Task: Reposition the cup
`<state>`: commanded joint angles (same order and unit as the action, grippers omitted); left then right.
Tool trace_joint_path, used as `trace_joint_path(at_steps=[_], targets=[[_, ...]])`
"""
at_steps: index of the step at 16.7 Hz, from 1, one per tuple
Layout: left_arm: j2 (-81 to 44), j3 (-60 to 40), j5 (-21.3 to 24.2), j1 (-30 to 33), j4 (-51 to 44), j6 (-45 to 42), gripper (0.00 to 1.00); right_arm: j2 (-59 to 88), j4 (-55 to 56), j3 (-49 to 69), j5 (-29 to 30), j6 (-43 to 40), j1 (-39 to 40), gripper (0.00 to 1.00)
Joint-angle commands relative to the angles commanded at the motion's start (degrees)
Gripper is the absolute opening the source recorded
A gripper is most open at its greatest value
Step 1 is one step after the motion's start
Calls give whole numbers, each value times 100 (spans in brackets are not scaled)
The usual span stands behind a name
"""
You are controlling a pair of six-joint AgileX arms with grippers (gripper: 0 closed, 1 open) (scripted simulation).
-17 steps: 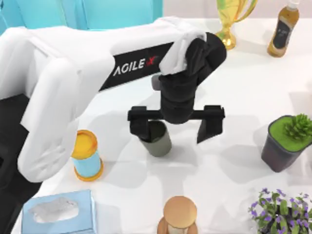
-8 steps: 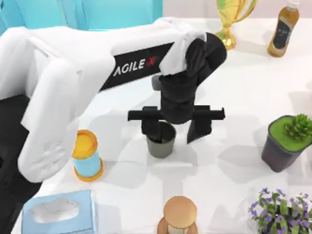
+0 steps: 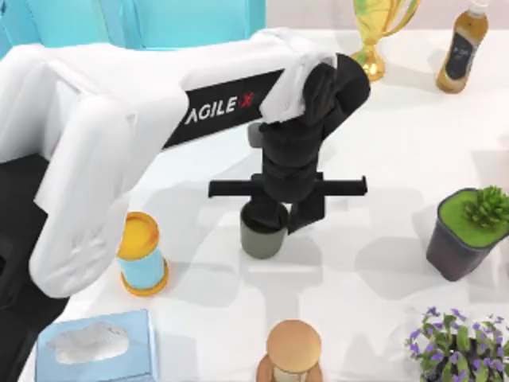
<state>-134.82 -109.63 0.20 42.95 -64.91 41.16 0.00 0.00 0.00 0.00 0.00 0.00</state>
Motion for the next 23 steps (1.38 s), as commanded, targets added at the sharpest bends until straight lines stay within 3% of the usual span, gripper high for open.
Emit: trace_joint_path(at_steps=[9, 12, 19, 23], targets=[[164, 157, 11, -214, 4, -217, 0, 0, 0, 0, 0, 0, 0, 100], [705, 678, 48, -938, 35, -943, 0, 0, 0, 0, 0, 0, 0, 100], [2517, 2481, 221, -3549, 119, -3508, 0, 0, 0, 0, 0, 0, 0, 100], [3072, 3028, 291, -4156, 151, -4109, 0, 0, 0, 0, 0, 0, 0, 100]])
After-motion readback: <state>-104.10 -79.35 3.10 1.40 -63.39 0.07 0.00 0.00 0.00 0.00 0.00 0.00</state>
